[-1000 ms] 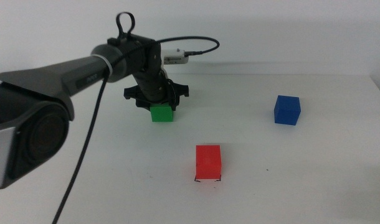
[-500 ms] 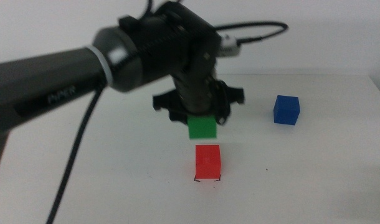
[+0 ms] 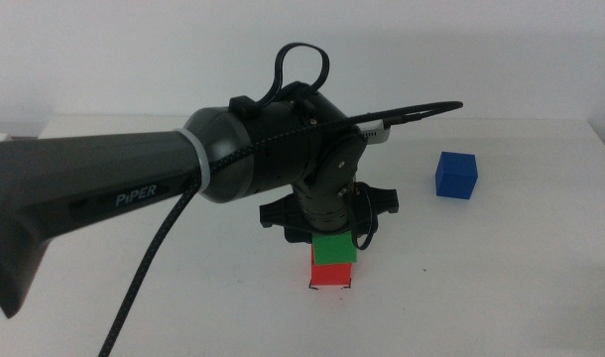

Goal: Stack red cubes first, then green, then blue cubes in a specific spot.

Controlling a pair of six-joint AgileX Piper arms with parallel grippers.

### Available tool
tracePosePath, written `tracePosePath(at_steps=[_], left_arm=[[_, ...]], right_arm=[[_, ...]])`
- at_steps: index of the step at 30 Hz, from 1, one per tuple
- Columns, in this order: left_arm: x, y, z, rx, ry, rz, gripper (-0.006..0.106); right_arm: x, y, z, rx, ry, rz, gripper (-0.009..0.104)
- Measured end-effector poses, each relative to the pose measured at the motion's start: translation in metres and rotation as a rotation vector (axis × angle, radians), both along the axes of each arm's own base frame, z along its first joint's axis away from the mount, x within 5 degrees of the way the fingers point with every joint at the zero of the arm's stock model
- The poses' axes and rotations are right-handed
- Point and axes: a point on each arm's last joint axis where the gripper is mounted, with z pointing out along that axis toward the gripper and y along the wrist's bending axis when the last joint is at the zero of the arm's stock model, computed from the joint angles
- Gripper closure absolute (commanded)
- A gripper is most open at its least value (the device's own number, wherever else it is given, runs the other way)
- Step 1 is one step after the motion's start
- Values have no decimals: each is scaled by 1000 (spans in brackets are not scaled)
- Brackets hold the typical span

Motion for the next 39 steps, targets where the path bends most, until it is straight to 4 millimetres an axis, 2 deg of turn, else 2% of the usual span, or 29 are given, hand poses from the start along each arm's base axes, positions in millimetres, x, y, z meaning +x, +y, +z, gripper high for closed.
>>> tracePosePath(at_steps=[29,30,31,37,38,39], left_arm=[[8,-3,-19,18,-44,-4,99],[8,-3,-19,17,-43,-3,93],[8,-3,-19,18,-43,-5,66],[8,-4,-20,38,-51,-58,17],[9,-4,-20,46,-53,-73,9],[8,-4,-20,53,-52,-82,7]], right_arm=[[0,0,0,0,0,0,2],[0,0,0,0,0,0,2],[0,0,0,0,0,0,2],[0,0,0,0,0,0,2],[0,0,0,0,0,0,2],[0,0,0,0,0,0,2]])
